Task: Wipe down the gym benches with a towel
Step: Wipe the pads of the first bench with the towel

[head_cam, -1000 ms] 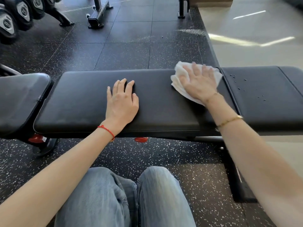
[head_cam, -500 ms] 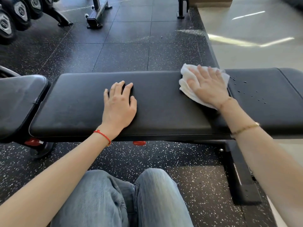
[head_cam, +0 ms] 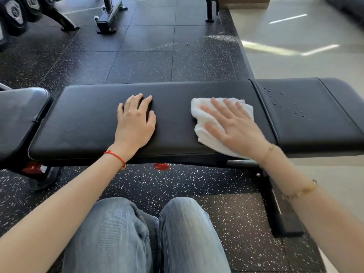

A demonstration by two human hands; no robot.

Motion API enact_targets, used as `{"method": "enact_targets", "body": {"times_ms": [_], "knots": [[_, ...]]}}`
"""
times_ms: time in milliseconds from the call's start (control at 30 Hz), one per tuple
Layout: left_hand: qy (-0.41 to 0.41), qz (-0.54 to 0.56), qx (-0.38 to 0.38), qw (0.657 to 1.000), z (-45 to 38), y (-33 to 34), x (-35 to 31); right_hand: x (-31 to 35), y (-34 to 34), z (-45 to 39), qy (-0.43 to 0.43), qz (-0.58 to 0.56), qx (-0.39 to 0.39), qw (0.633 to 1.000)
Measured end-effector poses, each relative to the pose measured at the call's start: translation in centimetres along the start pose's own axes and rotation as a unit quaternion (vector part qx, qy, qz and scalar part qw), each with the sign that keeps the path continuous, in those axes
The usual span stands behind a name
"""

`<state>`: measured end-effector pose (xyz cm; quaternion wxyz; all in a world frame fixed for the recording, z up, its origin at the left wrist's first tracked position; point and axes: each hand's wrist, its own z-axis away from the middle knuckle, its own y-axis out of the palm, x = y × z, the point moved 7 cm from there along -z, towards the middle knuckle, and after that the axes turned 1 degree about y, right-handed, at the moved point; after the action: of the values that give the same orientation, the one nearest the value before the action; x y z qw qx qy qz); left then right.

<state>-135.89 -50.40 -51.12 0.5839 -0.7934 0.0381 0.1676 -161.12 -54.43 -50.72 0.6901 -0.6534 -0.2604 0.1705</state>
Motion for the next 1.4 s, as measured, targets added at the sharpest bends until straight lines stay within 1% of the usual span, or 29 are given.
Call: {"method": "enact_targets", "body": {"times_ms": [67,133,267,333,433,500,567,633,700,767,833,900,967,1033,1133,1233,1333,1400], "knots": [[-0.004,0.000,-0.001,1.000,0.0,0.0,-0.1,-1.3,-0.2,-1.6,0.048,-0.006,0.010,0.999],[-0.006,-0.003,-0.001,1.000,0.0,0.0,-0.3,-0.5,0.1,-1.8,0.054,0.009,0.011,0.998],[-0.007,-0.006,0.004,1.000,0.0,0.0,-0.4,4.7,1.2,2.1,-0.048,0.074,-0.053,0.995],[-0.007,-0.004,0.007,1.000,0.1,0.0,-0.2,5.6,1.7,3.9,-0.076,0.097,-0.083,0.989],[-0.004,-0.007,0.008,1.000,0.1,0.0,0.1,3.1,2.1,6.1,-0.086,0.135,-0.112,0.981],[-0.003,-0.007,0.009,1.000,0.1,0.0,0.1,0.1,1.8,7.5,-0.063,0.150,-0.131,0.978],[-0.002,-0.010,0.009,1.000,0.1,0.2,0.0,-2.1,1.6,8.4,-0.039,0.156,-0.123,0.979],[-0.005,-0.018,0.010,1.000,0.0,0.4,-0.2,-2.1,1.5,8.2,-0.015,0.158,-0.114,0.981],[-0.011,-0.025,0.011,1.000,-0.1,0.5,-0.4,0.1,1.5,7.2,-0.006,0.154,-0.120,0.981],[-0.013,-0.025,0.014,1.000,-0.1,0.7,-0.4,3.9,1.8,5.6,-0.027,0.160,-0.130,0.978],[-0.014,-0.022,0.018,0.999,-0.1,0.7,-0.3,7.6,2.3,4.2,-0.051,0.163,-0.122,0.978],[-0.014,-0.021,0.017,1.000,0.0,0.5,-0.1,8.7,2.7,3.9,-0.068,0.155,-0.110,0.979],[-0.012,-0.020,0.017,1.000,0.1,0.5,0.0,7.1,2.7,4.7,-0.070,0.147,-0.119,0.979],[-0.010,-0.021,0.019,1.000,0.1,0.5,0.1,4.1,2.3,6.1,-0.040,0.136,-0.134,0.981],[-0.015,-0.025,0.020,0.999,0.1,0.6,-0.1,0.5,1.7,7.0,0.021,0.106,-0.099,0.989],[-0.019,-0.031,0.019,0.999,0.0,0.7,-0.3,1.9,1.1,4.8,0.057,0.075,-0.085,0.992],[-0.016,-0.029,0.020,0.999,0.0,0.6,-0.4,6.2,1.3,2.0,0.024,0.067,-0.060,0.996],[-0.016,-0.022,0.017,0.999,0.0,0.4,-0.3,7.5,1.4,1.6,-0.006,0.064,-0.054,0.996]]}}
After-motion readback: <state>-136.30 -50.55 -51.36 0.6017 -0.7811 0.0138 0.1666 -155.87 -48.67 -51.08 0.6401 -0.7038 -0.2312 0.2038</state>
